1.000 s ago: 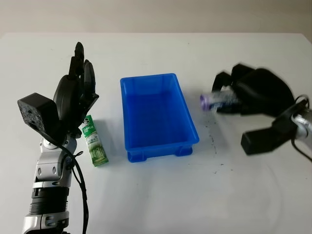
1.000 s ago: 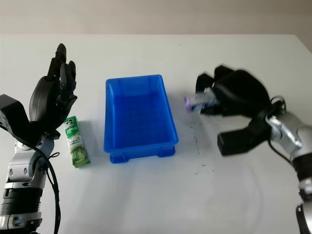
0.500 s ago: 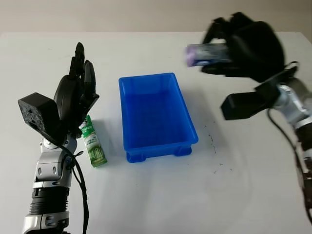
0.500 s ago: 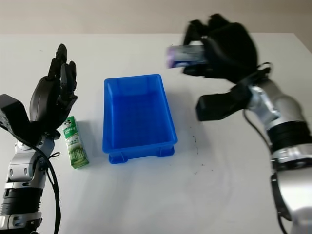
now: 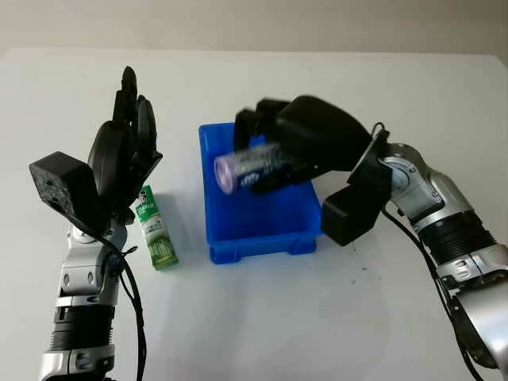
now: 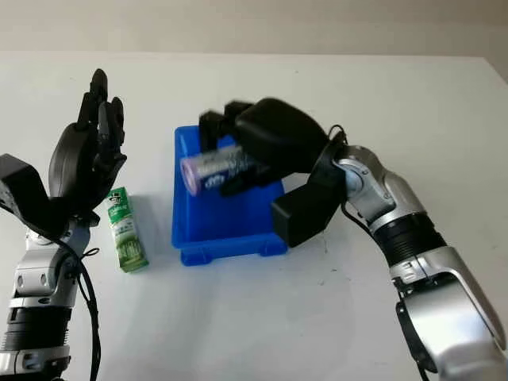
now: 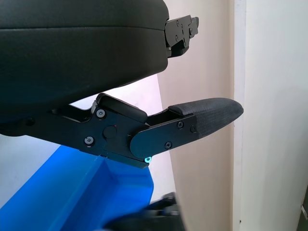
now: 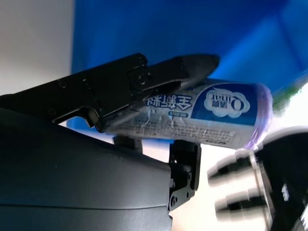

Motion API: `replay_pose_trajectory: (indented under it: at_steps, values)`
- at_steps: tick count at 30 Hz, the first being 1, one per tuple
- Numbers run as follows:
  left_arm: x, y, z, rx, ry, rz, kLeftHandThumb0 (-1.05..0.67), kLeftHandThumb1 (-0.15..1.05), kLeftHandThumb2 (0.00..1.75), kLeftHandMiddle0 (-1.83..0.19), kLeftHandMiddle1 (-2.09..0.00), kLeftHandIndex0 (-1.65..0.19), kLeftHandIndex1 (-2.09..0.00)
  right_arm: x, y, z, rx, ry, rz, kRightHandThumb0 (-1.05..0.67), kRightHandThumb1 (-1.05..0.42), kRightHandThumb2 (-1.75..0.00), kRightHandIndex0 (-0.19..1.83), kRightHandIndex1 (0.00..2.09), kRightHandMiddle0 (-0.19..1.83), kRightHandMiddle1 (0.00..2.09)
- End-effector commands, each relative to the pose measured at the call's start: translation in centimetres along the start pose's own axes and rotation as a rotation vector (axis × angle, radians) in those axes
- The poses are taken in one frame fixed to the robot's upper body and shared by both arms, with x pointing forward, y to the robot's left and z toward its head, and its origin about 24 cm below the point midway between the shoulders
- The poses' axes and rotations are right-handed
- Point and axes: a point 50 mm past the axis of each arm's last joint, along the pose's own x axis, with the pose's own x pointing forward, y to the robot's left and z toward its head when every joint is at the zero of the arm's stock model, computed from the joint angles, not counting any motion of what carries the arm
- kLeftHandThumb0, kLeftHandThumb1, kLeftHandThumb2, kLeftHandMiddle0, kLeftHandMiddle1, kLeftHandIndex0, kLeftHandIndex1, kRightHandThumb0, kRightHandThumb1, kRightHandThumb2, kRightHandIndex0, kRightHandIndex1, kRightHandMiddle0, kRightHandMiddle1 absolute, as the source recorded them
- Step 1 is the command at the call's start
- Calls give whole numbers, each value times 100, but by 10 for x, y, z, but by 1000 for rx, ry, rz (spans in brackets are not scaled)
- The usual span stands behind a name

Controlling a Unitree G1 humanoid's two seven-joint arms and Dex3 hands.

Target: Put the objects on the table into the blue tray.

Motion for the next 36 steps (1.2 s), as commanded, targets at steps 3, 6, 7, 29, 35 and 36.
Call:
replay_pose_trajectory:
  at_steps: [3,6,7,29,35,36]
  values:
    - [-2,0,1,-4,-9,6,-76,105,70,19,0,19,0,-10,-5,-3,-4,59,89,-79,-105,-22,-18,9,-18,12]
    - [-2,-2,1,-1,-1,7,-76,105,71,19,0,19,0,-18,-10,-6,-42,91,77,-84,-105,-27,-19,1,-19,1]
    - [-2,-2,1,1,1,6,-75,105,71,19,0,19,0,-20,-13,-6,-53,97,52,-85,-105,-30,-19,1,-19,1]
    - [-1,3,3,12,4,-7,-76,105,71,19,0,19,0,-96,80,-51,1266,458,-807,-73,-105,-65,-19,0,-19,0]
    - [-1,15,10,62,-13,-49,-75,105,65,19,0,19,0,-95,100,-49,1352,503,-771,-72,-105,-66,-19,0,-19,0]
    - [-2,23,16,92,-37,-77,-72,105,61,17,-2,18,-1,-95,101,-49,1354,502,-767,-71,-105,-67,-19,0,-19,0]
